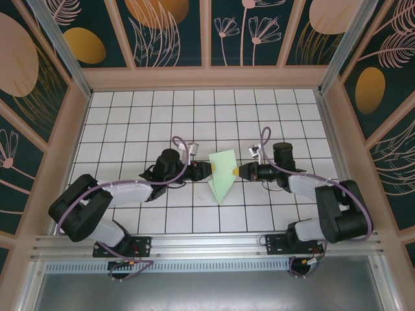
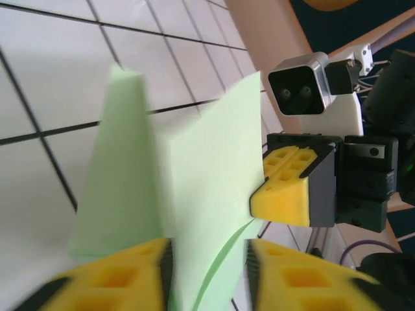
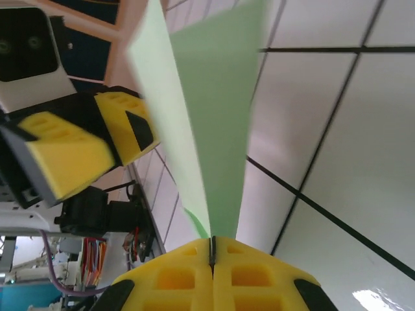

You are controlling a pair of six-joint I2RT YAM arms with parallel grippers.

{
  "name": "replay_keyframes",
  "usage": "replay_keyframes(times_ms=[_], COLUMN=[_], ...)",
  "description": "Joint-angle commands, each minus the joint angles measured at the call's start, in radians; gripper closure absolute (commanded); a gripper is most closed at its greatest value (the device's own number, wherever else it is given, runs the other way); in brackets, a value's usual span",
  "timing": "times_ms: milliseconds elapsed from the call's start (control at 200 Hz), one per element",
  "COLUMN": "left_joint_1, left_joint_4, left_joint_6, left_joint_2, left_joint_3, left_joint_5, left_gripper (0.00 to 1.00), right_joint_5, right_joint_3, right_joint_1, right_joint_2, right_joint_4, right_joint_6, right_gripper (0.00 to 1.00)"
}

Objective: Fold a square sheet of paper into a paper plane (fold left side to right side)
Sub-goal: Fold the wing for the fifth time at the center of the table.

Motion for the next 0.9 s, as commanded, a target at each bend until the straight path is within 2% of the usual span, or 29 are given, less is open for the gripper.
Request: replay_keyframes(times_ms=[0, 130, 270, 445, 691, 891], left_joint_1=[0.007, 0.007, -0.001, -0.106, -0.284, -0.347], left_joint_4=[-0.151, -0.265, -0.328, -0.382, -0.425, -0.497], left_joint_6=[0.048, 0.075, 0.095, 0.097, 0.037, 0.029], left_joint_2=[-0.014, -0.077, -0.164, -0.219, -0.101, 0.052], left_joint_3=[0.046, 0.061, 0.057, 0.054, 0.101, 0.213], left_joint_5=[-0.095, -0.173, -0.169, -0.187, -0.307, -0.428], left_gripper=[0.48, 0.42, 0.46, 0.46, 0.44, 0.38], right_joint_5=[0.05, 0.077, 0.124, 0.172, 0.218, 0.238], right_joint_3=[0.019, 0.027, 0.06, 0.103, 0.153, 0.179], right_joint_1=[0.017, 0.03, 0.043, 0.067, 0.091, 0.102], right_joint_2=[0.053, 0.061, 0.032, 0.035, 0.047, 0.063], right_joint_4=[-0.052, -0.063, -0.117, -0.177, -0.249, -0.295], right_joint_6=[0.076, 0.12, 0.149, 0.214, 0.246, 0.244], right_gripper=[1.0, 1.0, 1.0, 1.0, 1.0, 1.0])
